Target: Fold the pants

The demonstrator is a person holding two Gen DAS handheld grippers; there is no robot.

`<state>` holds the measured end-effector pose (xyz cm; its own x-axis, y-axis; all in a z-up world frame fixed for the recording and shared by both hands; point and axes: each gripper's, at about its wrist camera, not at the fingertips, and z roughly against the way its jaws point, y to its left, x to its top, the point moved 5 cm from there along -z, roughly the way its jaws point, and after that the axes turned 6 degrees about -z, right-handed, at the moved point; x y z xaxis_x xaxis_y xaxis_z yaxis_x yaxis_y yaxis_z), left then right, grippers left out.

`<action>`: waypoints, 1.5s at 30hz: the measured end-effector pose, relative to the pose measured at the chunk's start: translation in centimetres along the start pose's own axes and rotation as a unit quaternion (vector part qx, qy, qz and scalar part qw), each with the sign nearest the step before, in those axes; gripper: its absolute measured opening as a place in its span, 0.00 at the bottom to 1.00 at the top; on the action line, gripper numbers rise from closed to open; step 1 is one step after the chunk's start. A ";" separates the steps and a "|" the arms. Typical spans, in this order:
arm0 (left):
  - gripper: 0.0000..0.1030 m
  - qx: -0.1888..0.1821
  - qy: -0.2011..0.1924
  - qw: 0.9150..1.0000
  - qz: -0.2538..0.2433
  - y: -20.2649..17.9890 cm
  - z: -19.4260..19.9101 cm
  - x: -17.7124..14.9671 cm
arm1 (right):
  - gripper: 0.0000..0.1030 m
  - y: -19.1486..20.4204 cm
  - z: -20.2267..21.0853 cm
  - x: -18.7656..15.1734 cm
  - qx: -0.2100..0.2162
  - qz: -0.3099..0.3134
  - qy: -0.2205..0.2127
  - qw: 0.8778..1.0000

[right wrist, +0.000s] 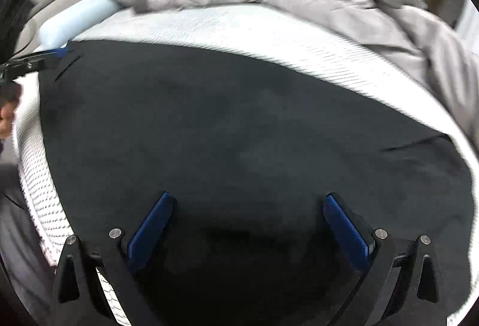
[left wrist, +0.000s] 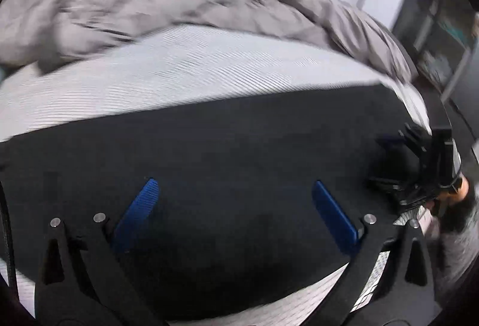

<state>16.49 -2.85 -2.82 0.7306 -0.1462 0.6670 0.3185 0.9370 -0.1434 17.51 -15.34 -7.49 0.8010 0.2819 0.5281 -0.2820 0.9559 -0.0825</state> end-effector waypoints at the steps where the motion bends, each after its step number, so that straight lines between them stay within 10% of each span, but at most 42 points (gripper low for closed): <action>1: 0.99 -0.012 0.017 1.000 -0.008 -1.7 -1.4 -0.6 | 0.99 0.2 -0.6 -0.2 -0.008 0.013 0.007 1.000; 6: 0.99 0.001 0.065 0.992 -0.106 -6.7 -4.3 -4.8 | 0.99 -6.7 0.1 -2.2 -0.054 -0.026 0.010 0.998; 12: 0.98 -0.010 0.052 0.997 -0.061 -6.4 -2.4 -5.4 | 0.98 -17.8 4.5 -5.9 -0.191 -0.177 -0.013 0.965; 17: 0.98 -0.042 0.007 0.997 -0.066 -9.0 -2.5 -0.6 | 0.99 -12.8 6.9 -2.8 -0.103 -0.145 -0.070 0.982; 26: 0.97 0.004 0.115 0.992 -0.046 -7.4 -12.4 3.8 | 0.98 -1.6 -3.5 5.1 -0.060 -0.010 -0.021 0.998; 32: 0.98 0.018 0.108 0.992 -0.065 -6.5 -11.5 2.2 | 1.00 -8.6 -4.3 4.4 -0.146 -0.036 0.010 0.989; 34: 0.98 0.019 0.112 0.992 -0.051 -5.7 -11.2 2.2 | 1.00 -15.3 -3.2 2.9 -0.250 -0.108 0.021 0.962; 37: 0.96 0.012 0.114 0.993 -0.039 -4.1 -9.9 2.0 | 0.99 -21.5 -2.1 0.5 -0.287 -0.221 0.021 0.932; 45: 0.94 0.038 0.090 0.995 0.009 -0.7 -10.9 6.0 | 0.99 -14.7 0.6 4.5 -0.187 -0.168 -0.038 0.967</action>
<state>27.25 -7.85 -6.71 0.8336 -0.1780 0.5230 0.2639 0.9600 -0.0939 24.94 -28.14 -3.39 0.7695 -0.0429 0.6372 0.2089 0.9597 -0.1877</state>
